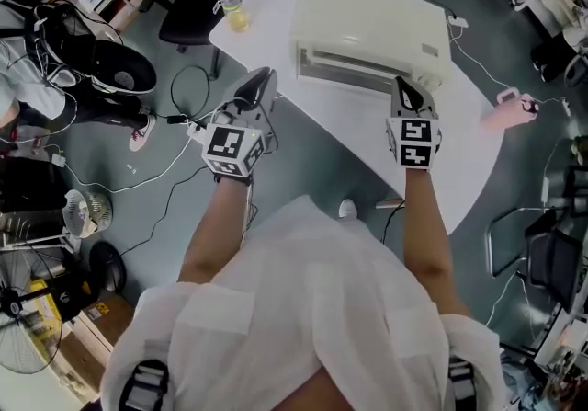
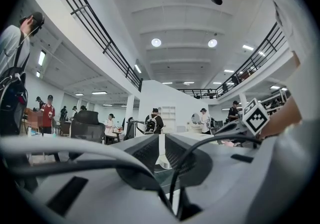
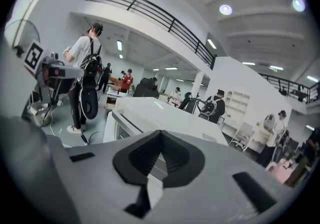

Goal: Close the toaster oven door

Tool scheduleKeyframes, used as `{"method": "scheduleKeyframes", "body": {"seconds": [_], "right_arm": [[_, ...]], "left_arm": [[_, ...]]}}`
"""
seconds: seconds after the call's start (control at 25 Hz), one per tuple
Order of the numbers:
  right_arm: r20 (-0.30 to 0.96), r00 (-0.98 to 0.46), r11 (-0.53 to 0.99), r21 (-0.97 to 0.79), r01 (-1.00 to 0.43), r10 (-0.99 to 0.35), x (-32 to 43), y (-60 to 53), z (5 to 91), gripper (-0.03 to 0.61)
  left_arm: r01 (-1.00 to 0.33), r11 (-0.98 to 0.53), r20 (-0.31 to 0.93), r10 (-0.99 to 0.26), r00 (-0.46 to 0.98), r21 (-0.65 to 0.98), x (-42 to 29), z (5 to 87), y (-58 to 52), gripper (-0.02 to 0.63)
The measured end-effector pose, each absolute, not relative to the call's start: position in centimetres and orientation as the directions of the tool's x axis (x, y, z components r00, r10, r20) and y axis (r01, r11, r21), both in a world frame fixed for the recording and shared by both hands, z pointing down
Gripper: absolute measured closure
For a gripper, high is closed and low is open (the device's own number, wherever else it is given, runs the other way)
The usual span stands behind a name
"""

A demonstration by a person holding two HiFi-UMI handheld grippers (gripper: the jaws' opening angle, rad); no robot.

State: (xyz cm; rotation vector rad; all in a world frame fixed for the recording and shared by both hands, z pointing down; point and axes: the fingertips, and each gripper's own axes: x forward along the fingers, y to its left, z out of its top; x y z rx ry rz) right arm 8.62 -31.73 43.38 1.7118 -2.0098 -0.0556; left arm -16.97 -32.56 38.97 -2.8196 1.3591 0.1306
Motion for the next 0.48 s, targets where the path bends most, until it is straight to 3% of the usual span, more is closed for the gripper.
{"method": "scheduleKeyframes", "body": {"seconds": [0.48], "right_arm": [[0.137,-0.119,0.117,-0.022,-0.993,-0.983,11.4,-22.7,41.8,0.574]], "left_arm": [[-0.787,-0.617,-0.091,-0.784,0.615,0.005,-17.6,36.7,-30.1,0.586]]}}
